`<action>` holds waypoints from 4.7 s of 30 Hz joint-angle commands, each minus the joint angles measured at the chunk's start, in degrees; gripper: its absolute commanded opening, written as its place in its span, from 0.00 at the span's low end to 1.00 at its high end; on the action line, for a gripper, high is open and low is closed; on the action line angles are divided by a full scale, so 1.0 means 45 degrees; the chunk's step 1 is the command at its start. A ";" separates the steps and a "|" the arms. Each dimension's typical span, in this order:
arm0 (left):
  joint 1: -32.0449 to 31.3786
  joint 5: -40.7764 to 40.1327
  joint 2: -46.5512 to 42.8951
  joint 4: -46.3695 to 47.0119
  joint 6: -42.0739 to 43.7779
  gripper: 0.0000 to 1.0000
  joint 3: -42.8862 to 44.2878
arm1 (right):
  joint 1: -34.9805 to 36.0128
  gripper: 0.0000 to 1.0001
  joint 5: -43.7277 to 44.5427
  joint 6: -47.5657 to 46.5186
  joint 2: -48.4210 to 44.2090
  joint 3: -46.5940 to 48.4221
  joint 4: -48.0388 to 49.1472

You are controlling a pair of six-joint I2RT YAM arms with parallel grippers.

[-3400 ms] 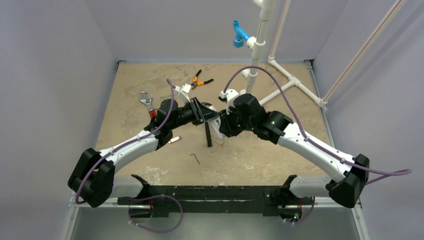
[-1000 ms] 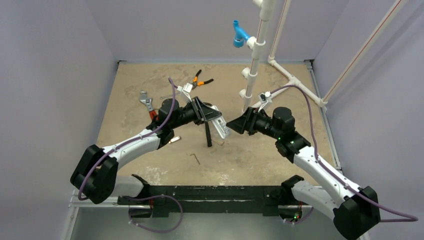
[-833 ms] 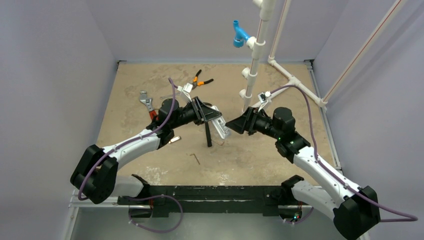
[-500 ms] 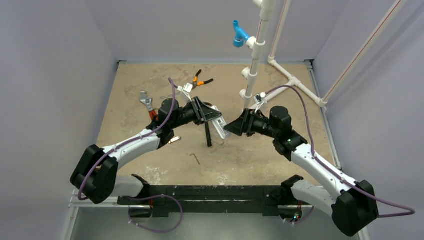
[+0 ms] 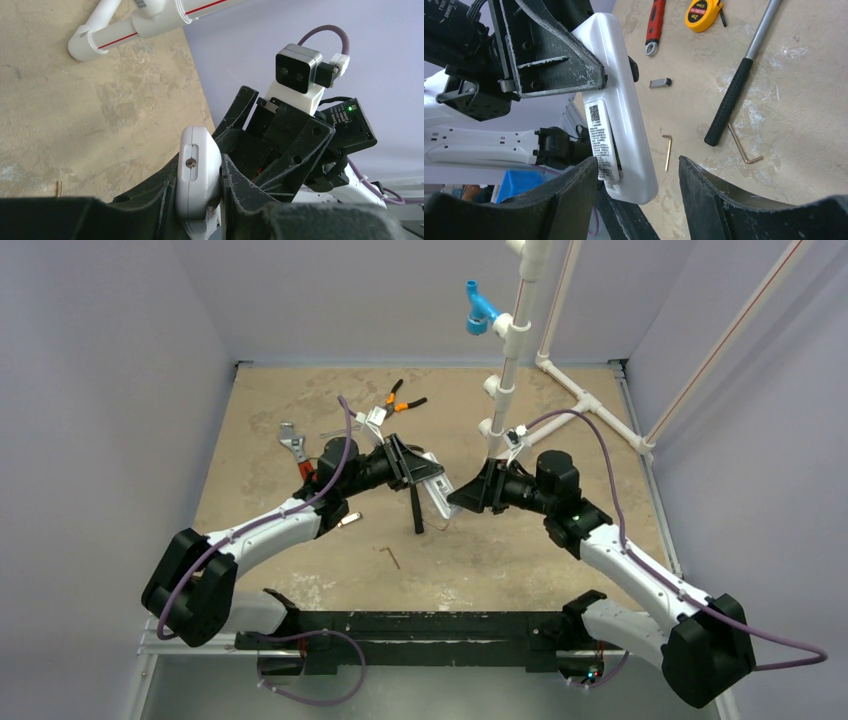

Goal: Load the batteries into the remote control
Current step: Load the battery cover into the remote control, then turn over the remote control at the center of the board.

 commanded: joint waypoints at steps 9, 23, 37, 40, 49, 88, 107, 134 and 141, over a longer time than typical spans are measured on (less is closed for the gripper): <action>-0.0026 0.0170 -0.0070 0.1047 -0.0276 0.00 0.0248 | -0.0072 0.55 -0.0271 -0.0417 0.0438 0.0562 0.0263; -0.0035 0.0165 -0.0115 0.1083 -0.0285 0.00 0.0245 | -0.0064 0.47 -0.0038 -0.0891 0.0616 0.0686 -0.0155; -0.0042 0.0189 -0.0063 0.1033 -0.0246 0.00 0.0418 | -0.0073 0.64 0.2166 -0.1418 -0.1697 0.0386 -0.0458; -0.0042 0.0190 -0.0255 0.0962 -0.0106 0.00 0.0414 | -0.0074 0.65 0.1263 -0.0925 -0.1436 -0.0092 0.1075; -0.0035 0.0370 -0.0827 0.0462 0.0560 0.00 0.0479 | -0.0241 0.67 -0.0683 0.0742 -0.0625 -0.1946 0.6818; -0.0036 0.1374 -0.0385 0.1795 0.0833 0.00 0.0948 | -0.0131 0.43 -0.2901 0.5880 0.3837 -0.2795 1.4605; -0.0044 0.1200 -0.0458 0.0785 0.1185 0.19 0.1206 | -0.0010 0.00 -0.3372 0.5253 0.3845 -0.2456 1.4312; -0.0039 -0.1198 -0.2085 -0.5975 0.3962 1.00 0.2852 | -0.0004 0.00 0.1947 -0.0861 -0.0585 -0.2028 0.4757; -0.0037 -0.1418 -0.2326 -0.6430 0.4144 1.00 0.2732 | -0.0012 0.00 0.5381 -0.4297 0.0173 -0.0844 -0.0664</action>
